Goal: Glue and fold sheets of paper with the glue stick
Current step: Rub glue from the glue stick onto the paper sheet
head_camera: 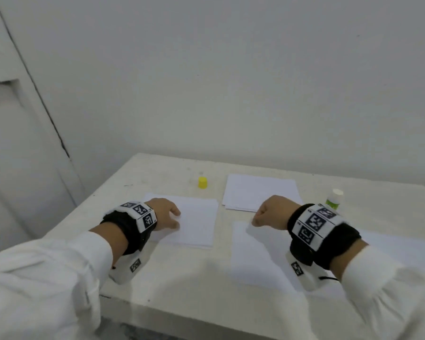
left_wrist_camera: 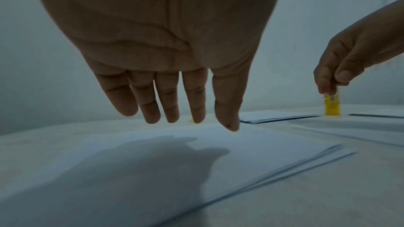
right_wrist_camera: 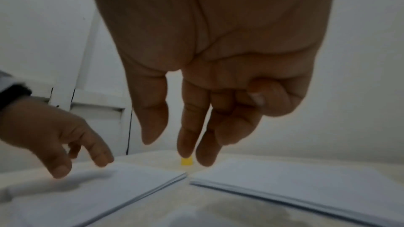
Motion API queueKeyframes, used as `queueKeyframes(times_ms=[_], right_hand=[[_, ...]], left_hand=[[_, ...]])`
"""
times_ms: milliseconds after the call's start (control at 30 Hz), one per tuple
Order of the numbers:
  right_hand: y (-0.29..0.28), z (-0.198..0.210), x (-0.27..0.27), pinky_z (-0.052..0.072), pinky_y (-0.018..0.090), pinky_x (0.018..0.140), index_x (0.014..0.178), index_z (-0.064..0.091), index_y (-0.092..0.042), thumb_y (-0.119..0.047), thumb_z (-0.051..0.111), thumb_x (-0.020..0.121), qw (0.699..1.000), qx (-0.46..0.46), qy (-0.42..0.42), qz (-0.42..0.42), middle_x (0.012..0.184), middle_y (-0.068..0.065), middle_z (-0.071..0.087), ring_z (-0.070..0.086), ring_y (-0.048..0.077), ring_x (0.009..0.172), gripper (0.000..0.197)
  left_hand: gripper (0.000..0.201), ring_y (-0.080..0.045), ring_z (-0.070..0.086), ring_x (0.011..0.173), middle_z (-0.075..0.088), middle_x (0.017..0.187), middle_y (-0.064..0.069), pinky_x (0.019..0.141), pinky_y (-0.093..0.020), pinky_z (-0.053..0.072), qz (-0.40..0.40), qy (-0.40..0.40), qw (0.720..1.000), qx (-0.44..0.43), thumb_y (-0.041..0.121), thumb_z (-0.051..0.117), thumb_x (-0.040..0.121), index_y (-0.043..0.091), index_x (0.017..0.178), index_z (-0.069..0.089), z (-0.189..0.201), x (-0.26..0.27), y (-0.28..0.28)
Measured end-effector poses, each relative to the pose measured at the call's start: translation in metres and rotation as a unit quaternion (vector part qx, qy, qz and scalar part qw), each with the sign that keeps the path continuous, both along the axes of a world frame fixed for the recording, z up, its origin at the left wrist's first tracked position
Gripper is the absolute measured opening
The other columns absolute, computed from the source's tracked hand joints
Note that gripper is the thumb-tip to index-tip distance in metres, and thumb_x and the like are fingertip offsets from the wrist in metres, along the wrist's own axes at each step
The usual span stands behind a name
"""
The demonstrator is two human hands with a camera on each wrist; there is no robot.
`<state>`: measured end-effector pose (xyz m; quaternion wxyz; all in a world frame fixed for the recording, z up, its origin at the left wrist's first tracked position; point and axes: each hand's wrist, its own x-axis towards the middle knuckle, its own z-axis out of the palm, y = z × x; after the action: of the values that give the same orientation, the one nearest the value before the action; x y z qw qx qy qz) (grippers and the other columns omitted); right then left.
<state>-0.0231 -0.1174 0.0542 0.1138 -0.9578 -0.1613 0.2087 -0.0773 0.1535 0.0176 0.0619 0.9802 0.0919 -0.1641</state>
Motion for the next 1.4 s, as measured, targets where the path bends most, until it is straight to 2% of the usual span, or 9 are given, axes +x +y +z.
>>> queueKeyframes(times_ms=[67, 100, 200, 300, 433, 733, 1100, 1233, 1400], right_hand=[[0.036, -0.012, 0.008, 0.046, 0.026, 0.072, 0.090, 0.062, -0.007, -0.041, 0.063, 0.087, 0.999, -0.031, -0.004, 0.022, 0.085, 0.003, 0.059, 0.056, 0.019, 0.083, 0.034], [0.059, -0.019, 0.013, 0.046, 0.031, 0.088, 0.108, 0.063, -0.008, -0.048, 0.062, 0.085, 0.998, -0.060, -0.007, 0.031, 0.105, 0.005, 0.062, 0.056, 0.022, 0.102, 0.047], [0.102, -0.033, 0.024, 0.028, 0.045, 0.108, 0.139, 0.045, -0.017, -0.066, 0.054, 0.081, 0.987, -0.138, -0.058, 0.057, 0.148, 0.006, 0.031, 0.025, 0.029, 0.136, 0.077], [0.117, -0.045, 0.035, 0.022, 0.052, 0.111, 0.146, 0.029, -0.019, -0.071, 0.059, 0.073, 0.984, -0.156, -0.066, 0.049, 0.158, 0.005, 0.002, 0.010, 0.033, 0.141, 0.095], [0.121, -0.055, 0.040, 0.023, 0.053, 0.111, 0.145, 0.030, -0.020, -0.076, 0.059, 0.068, 0.976, -0.211, -0.038, 0.049, 0.158, 0.008, -0.001, 0.011, 0.037, 0.140, 0.099], [0.132, -0.057, 0.042, 0.031, 0.053, 0.105, 0.143, 0.028, -0.020, -0.077, 0.063, 0.062, 0.972, -0.225, -0.061, 0.039, 0.149, 0.008, 0.020, 0.022, 0.034, 0.134, 0.105], [0.141, -0.050, 0.042, 0.025, 0.053, 0.110, 0.146, 0.031, -0.028, -0.070, 0.064, 0.069, 0.968, -0.247, -0.014, 0.051, 0.156, 0.006, 0.011, 0.015, 0.037, 0.139, 0.094], [0.139, -0.043, 0.029, 0.032, 0.040, 0.101, 0.122, 0.055, -0.018, -0.055, 0.073, 0.071, 0.990, -0.119, -0.052, 0.047, 0.130, 0.003, 0.046, 0.033, 0.026, 0.128, 0.066], [0.130, -0.040, 0.015, 0.051, 0.028, 0.075, 0.107, 0.061, -0.007, -0.025, 0.081, 0.071, 0.982, 0.150, 0.085, -0.075, 0.103, 0.007, 0.064, 0.060, 0.021, 0.090, 0.045]], left_hand=[[0.072, -0.017, 0.019, 0.144, 0.020, 0.157, 0.001, 0.115, -0.029, 0.015, 0.001, 0.043, 0.999, 0.028, 0.046, 0.063, 0.087, 0.023, 0.147, 0.031, -0.001, 0.001, 0.019], [0.079, -0.017, 0.013, 0.146, 0.012, 0.159, 0.000, 0.116, -0.028, 0.011, -0.004, 0.063, 0.997, 0.041, 0.046, 0.062, 0.088, 0.021, 0.151, 0.022, -0.001, 0.000, 0.031], [0.085, -0.020, 0.012, 0.146, 0.009, 0.160, -0.003, 0.115, -0.030, 0.012, -0.032, 0.114, 0.989, 0.086, 0.047, 0.060, 0.089, 0.018, 0.153, 0.012, -0.001, 0.001, 0.049], [0.083, -0.021, 0.017, 0.145, 0.015, 0.159, -0.003, 0.115, -0.031, 0.015, -0.053, 0.126, 0.986, 0.100, 0.048, 0.059, 0.089, 0.017, 0.153, 0.015, 0.000, 0.003, 0.053], [0.077, -0.024, 0.027, 0.141, 0.027, 0.154, -0.008, 0.111, -0.033, 0.024, -0.075, 0.115, 0.984, 0.114, 0.047, 0.059, 0.089, 0.012, 0.150, 0.025, 0.000, 0.005, 0.050], [0.078, -0.026, 0.030, 0.139, 0.030, 0.152, -0.009, 0.112, -0.036, 0.027, -0.081, 0.105, 0.985, 0.109, 0.047, 0.060, 0.089, 0.012, 0.150, 0.026, -0.005, 0.004, 0.053], [0.078, -0.025, 0.032, 0.138, 0.030, 0.152, -0.008, 0.110, -0.035, 0.028, -0.082, 0.101, 0.985, 0.114, 0.047, 0.061, 0.089, 0.012, 0.150, 0.026, -0.006, 0.010, 0.054], [0.080, -0.024, 0.030, 0.139, 0.028, 0.153, -0.006, 0.111, -0.034, 0.027, -0.075, 0.102, 0.985, 0.113, 0.048, 0.061, 0.087, 0.014, 0.151, 0.025, -0.007, 0.009, 0.056], [0.085, -0.024, 0.034, 0.137, 0.031, 0.151, -0.003, 0.110, -0.036, 0.031, -0.044, 0.090, 0.991, 0.083, 0.048, 0.069, 0.081, 0.018, 0.149, 0.027, -0.014, 0.013, 0.061]])
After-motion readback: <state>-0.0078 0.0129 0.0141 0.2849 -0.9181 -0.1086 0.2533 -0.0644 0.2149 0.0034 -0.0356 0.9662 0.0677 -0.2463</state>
